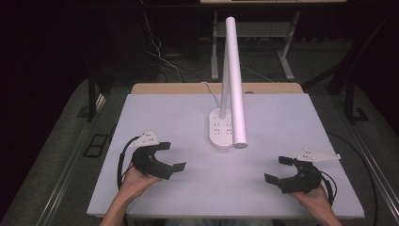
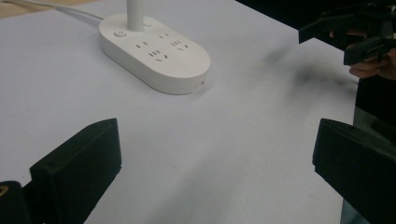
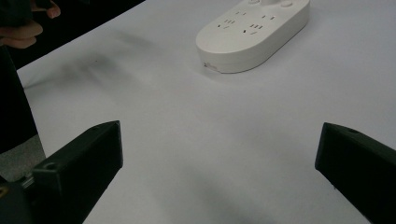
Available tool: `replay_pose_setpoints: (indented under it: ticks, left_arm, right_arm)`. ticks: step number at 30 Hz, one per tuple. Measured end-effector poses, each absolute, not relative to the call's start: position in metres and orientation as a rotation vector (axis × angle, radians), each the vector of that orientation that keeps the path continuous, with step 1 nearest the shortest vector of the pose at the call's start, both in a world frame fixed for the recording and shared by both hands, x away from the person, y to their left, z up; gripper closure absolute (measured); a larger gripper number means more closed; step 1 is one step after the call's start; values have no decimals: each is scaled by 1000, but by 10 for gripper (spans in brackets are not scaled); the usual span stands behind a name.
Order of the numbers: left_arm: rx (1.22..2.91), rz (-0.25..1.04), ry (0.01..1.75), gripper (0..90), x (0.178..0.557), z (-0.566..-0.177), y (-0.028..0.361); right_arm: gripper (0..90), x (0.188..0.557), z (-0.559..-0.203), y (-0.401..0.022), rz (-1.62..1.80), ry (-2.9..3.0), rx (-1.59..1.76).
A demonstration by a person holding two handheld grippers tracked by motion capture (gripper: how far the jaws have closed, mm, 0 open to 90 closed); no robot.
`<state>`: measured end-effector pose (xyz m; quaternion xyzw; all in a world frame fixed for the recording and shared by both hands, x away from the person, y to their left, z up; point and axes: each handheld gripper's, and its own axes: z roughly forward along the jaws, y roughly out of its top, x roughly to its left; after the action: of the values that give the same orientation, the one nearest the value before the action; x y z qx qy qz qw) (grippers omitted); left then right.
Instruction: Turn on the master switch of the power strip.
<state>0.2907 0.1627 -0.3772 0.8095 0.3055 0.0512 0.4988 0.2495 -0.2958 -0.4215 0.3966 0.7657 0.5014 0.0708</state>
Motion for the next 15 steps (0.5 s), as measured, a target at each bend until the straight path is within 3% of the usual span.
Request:
replay_pose_setpoints:
  ticks: [15]
  left_arm:
    - [2012, 121, 717, 5, 316, -360, 149]
  right_arm:
    - [3, 249, -422, -297, 1510, 2295, 1209]
